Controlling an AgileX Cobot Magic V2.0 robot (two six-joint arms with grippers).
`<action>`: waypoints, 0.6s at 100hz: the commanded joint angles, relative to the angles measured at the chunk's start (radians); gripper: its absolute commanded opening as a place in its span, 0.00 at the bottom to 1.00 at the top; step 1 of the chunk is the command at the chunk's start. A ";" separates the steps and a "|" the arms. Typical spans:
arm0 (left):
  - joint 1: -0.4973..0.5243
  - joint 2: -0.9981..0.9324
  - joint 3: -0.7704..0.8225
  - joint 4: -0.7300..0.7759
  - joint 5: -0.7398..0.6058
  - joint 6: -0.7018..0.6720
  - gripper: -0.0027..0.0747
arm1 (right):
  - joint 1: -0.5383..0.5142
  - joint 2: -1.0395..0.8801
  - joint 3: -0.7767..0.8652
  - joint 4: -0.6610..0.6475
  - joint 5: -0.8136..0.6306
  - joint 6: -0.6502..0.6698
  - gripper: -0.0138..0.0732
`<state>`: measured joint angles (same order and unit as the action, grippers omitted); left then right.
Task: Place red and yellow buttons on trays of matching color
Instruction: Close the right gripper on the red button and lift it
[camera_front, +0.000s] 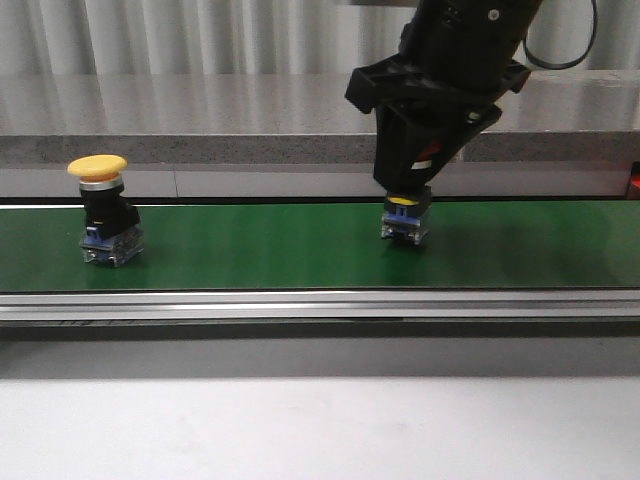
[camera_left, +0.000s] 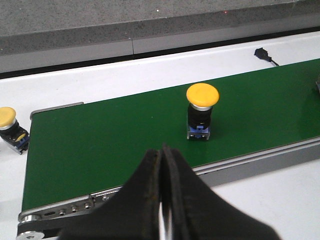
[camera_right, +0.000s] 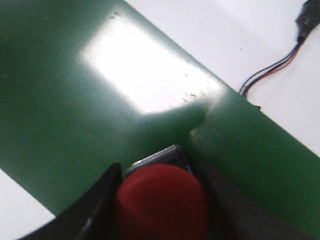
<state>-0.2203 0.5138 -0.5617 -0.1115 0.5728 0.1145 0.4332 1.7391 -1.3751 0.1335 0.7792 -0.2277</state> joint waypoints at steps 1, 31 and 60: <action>-0.007 0.002 -0.025 -0.010 -0.068 -0.002 0.01 | -0.046 -0.086 -0.031 0.000 -0.048 0.037 0.34; -0.007 0.002 -0.025 -0.010 -0.068 -0.002 0.01 | -0.313 -0.166 -0.029 0.000 -0.023 0.085 0.34; -0.007 0.002 -0.025 -0.010 -0.068 -0.002 0.01 | -0.614 -0.169 -0.029 0.000 -0.016 0.109 0.34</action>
<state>-0.2203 0.5138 -0.5617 -0.1115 0.5728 0.1145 -0.1037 1.6220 -1.3751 0.1335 0.7956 -0.1218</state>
